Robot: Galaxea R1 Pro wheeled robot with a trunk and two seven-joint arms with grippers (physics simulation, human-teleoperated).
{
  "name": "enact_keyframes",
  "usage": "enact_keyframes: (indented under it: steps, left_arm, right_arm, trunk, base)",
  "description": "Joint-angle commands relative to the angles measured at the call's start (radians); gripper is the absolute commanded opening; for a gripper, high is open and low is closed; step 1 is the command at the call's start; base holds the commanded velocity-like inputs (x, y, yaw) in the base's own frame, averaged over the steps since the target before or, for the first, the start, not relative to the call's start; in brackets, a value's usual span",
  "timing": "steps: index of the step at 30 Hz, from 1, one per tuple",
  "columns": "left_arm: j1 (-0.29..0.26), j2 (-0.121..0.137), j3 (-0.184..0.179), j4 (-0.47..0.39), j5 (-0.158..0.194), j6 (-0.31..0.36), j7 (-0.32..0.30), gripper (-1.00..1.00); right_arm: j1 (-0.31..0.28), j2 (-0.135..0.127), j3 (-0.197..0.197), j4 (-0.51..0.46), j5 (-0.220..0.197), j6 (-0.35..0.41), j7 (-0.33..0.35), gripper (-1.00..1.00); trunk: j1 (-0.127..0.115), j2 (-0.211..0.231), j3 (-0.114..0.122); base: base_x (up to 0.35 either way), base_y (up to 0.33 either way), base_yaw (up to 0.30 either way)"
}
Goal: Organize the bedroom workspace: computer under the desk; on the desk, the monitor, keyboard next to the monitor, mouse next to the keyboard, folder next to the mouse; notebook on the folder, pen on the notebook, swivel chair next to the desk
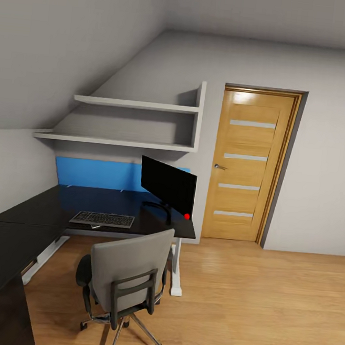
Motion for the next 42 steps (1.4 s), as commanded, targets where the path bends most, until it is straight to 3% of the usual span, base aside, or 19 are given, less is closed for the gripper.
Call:
enact_keyframes:
  steps: [1, 4, 7, 8, 12, 18, 20, 23, 24, 28, 42]
  left_arm:
    - [-0.003, 0.001, 0.002, 0.006, 0.010, 0.006, 0.003, 1.00]
    - [-0.009, 0.009, 0.004, 0.038, 0.011, -0.013, 0.004, 1.00]
    - [-0.012, 0.030, 0.004, 0.080, 0.014, -0.110, 0.006, 1.00]
    - [-0.013, 0.032, 0.004, 0.113, 0.014, -0.198, 0.007, 1.00]
    - [-0.013, 0.028, 0.001, 0.159, 0.010, -0.251, 0.006, 1.00]
    - [-0.013, 0.027, 0.000, 0.170, 0.010, -0.261, 0.010, 1.00]
    - [-0.014, 0.026, -0.002, 0.175, 0.010, -0.263, 0.010, 1.00]
    - [-0.014, 0.025, -0.003, 0.180, 0.010, -0.263, 0.010, 1.00]
    - [-0.014, 0.024, -0.003, 0.183, 0.010, -0.263, 0.010, 1.00]
    - [-0.014, 0.021, -0.004, 0.214, 0.008, -0.263, 0.010, 1.00]
    - [-0.014, 0.020, -0.027, 0.289, 0.008, -0.351, 0.010, 1.00]
  right_arm:
    - [-0.006, 0.000, -0.001, 0.001, -0.010, 0.005, -0.001, 1.00]
    - [-0.017, 0.002, 0.000, 0.011, -0.015, -0.002, -0.002, 1.00]
    - [-0.023, 0.006, 0.003, 0.067, -0.018, -0.084, -0.002, 1.00]
    - [-0.025, 0.007, 0.008, 0.126, -0.017, -0.156, -0.002, 1.00]
    - [-0.025, 0.018, 0.011, 0.167, -0.012, -0.197, -0.001, 1.00]
    - [-0.025, 0.023, 0.013, 0.186, 0.004, -0.204, 0.000, 1.00]
    - [-0.025, 0.024, 0.036, 0.222, 0.083, -0.207, 0.007, 1.00]
    - [-0.025, 0.025, 0.040, 0.227, 0.104, -0.224, 0.010, 1.00]
    - [-0.025, 0.025, 0.042, 0.230, 0.110, -0.287, 0.009, 1.00]
    - [-0.025, 0.050, 0.041, 0.272, 0.109, -0.380, 0.007, 1.00]
    - [-0.025, 0.050, 0.043, 0.281, 0.117, -0.408, 0.010, 1.00]
  trunk:
    - [0.000, -0.001, -0.002]
    - [0.000, -0.001, -0.002]
    - [0.000, -0.001, -0.002]
    - [0.000, -0.001, -0.002]
    - [0.000, -0.001, -0.002]
    - [0.000, -0.001, -0.002]
    - [0.000, -0.001, -0.002]
    - [0.000, -0.001, -0.002]
    - [0.000, -0.001, -0.002]
    - [0.000, -0.001, -0.004]
    - [0.000, -0.001, -0.026]
  base:
    - [0.000, 0.000, 0.000]
    - [0.000, 0.000, 0.000]
    - [0.000, 0.000, 0.000]
    - [0.000, 0.000, 0.000]
    - [0.000, 0.000, 0.000]
    - [0.000, 0.000, 0.000]
    - [0.000, 0.000, 0.000]
    - [0.000, 0.000, 0.000]
    - [0.000, 0.000, 0.000]
    - [0.000, 0.000, 0.000]
    - [0.146, -0.181, -0.034]
